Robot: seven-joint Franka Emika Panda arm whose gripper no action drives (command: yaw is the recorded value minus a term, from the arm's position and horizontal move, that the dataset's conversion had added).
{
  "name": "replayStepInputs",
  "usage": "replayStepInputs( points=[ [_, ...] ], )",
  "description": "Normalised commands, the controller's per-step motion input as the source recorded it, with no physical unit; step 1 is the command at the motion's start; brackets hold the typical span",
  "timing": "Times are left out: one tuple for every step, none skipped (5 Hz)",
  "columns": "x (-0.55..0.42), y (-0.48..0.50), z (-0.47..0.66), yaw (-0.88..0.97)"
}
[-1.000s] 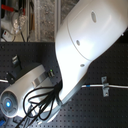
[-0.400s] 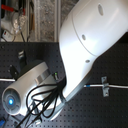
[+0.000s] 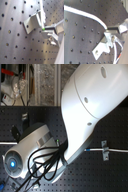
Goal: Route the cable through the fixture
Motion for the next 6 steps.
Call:
replayStepInputs(
  points=[
    [-0.020,0.013,0.00,0.28],
    [-0.020,0.017,0.10,0.19],
    [-0.033,0.031,0.19,0.13],
    [-0.035,0.036,0.26,0.08],
    [-0.019,0.022,0.21,0.06],
    [-0.027,0.032,0.24,0.04]
  ],
)
